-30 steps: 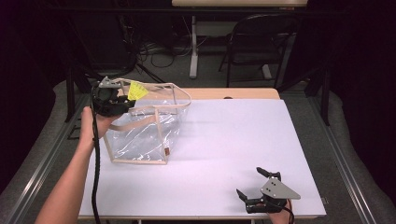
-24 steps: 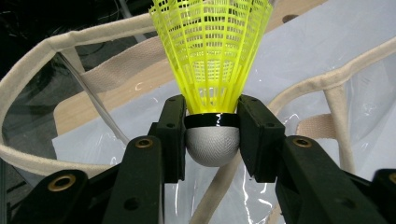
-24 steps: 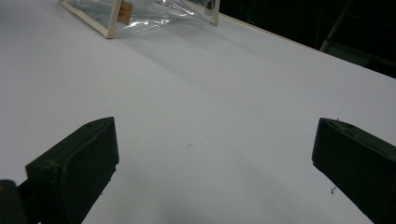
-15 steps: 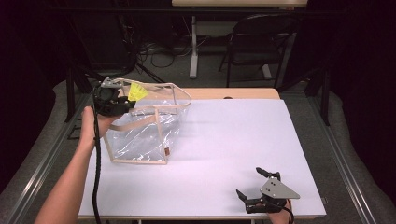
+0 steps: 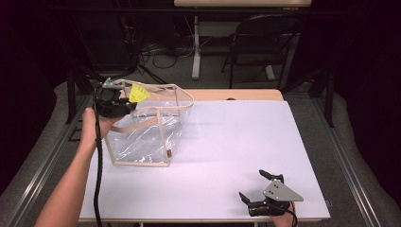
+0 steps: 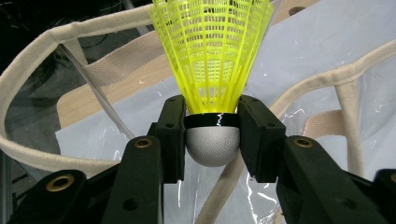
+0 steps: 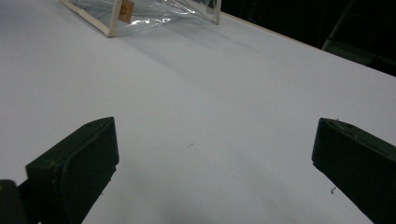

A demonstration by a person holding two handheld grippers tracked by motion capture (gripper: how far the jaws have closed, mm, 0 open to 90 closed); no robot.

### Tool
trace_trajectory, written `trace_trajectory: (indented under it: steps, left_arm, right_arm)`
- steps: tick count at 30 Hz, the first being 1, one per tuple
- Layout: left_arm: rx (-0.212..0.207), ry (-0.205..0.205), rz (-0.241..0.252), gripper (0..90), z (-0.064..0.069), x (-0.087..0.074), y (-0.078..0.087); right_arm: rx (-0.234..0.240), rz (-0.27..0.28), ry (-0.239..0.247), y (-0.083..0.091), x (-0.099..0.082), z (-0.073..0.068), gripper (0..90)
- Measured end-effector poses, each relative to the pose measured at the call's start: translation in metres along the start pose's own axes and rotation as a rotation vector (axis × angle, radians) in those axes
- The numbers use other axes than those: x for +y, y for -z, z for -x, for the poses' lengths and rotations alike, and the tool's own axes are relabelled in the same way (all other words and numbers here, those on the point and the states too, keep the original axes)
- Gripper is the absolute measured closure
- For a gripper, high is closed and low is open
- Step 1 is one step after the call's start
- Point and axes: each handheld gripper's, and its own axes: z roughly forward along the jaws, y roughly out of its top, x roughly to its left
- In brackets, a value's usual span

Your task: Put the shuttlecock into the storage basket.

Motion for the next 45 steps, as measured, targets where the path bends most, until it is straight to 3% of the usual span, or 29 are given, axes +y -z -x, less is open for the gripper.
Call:
trace_trajectory:
  steps: [11,15,22,27,35,45]
  left_arm:
    - [-0.002,0.013,-0.006,59.1,-0.001,0.000,-0.001]
    - [0.005,0.018,0.010,51.8,0.000,0.000,0.000]
    - [-0.027,0.008,0.040,27.7,0.006,-0.001,0.005]
    - [-0.051,-0.010,0.055,16.3,0.012,-0.005,0.008]
    - [-0.069,-0.035,0.070,6.9,0.027,-0.014,0.012]
    - [-0.064,-0.034,0.124,0.1,0.039,-0.025,0.022]
  right_arm:
    - [0.000,-0.003,-0.003,0.000,0.000,0.000,0.1]
    - [0.000,-0.001,0.000,0.000,0.000,0.000,0.1]
    - [-0.001,-0.002,0.000,0.001,0.000,0.000,0.1]
    - [-0.001,-0.001,-0.001,0.001,0.000,0.001,0.1]
    - [0.000,0.001,-0.011,0.001,-0.002,0.002,0.2]
    - [0.008,0.002,-0.013,0.001,-0.002,0.002,0.2]
